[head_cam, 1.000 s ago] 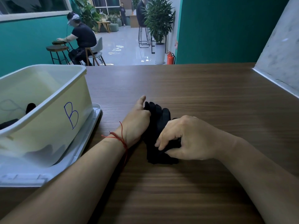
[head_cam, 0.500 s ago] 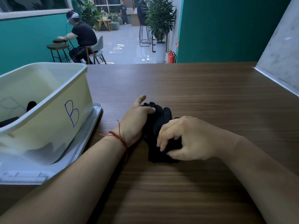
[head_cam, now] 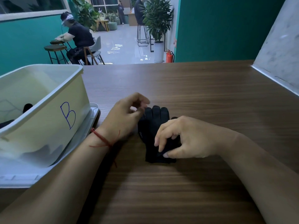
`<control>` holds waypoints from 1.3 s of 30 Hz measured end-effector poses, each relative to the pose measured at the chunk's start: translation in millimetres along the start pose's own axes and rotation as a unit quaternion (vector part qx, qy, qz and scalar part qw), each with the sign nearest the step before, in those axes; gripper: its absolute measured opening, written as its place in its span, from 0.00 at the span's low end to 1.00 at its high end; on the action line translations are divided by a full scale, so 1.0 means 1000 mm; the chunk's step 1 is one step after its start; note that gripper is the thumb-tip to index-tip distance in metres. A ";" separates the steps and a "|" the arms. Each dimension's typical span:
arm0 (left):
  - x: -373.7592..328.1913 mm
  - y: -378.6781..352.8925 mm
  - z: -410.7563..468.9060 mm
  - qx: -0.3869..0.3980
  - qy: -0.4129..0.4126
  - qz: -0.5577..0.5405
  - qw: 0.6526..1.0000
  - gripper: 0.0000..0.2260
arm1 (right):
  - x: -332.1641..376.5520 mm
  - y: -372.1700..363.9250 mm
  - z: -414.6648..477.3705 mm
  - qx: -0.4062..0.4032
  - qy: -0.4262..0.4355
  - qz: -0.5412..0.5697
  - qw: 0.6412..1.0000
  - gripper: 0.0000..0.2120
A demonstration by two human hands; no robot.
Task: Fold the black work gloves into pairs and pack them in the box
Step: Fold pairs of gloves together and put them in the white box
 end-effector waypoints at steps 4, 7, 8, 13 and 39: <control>0.014 -0.011 0.000 0.021 -0.019 0.135 0.990 0.08 | -0.003 0.001 -0.001 -0.004 -0.012 0.013 1.000 0.04; 0.037 -0.006 0.010 -0.032 0.057 0.159 0.985 0.08 | -0.005 0.001 -0.001 -0.002 -0.021 0.020 1.000 0.05; 0.041 -0.007 0.014 -0.036 0.067 0.172 0.982 0.08 | -0.005 0.000 0.000 0.001 -0.022 0.021 1.000 0.05; 0.041 -0.016 0.027 -0.030 0.077 0.205 0.975 0.09 | -0.007 -0.002 0.000 0.010 -0.032 0.027 0.999 0.05; 0.019 -0.025 0.001 0.166 -0.119 0.169 0.964 0.09 | -0.004 0.002 -0.006 0.054 -0.057 0.063 0.995 0.06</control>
Point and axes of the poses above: each hand's wrist, its own z-axis towards the middle knuckle, its own y-axis out of the back of the hand, x = y × z, the point moved 7 cm from there along z, towards the middle knuckle, and after that the axes turned 4 degrees about -z, right-handed, at the moved point
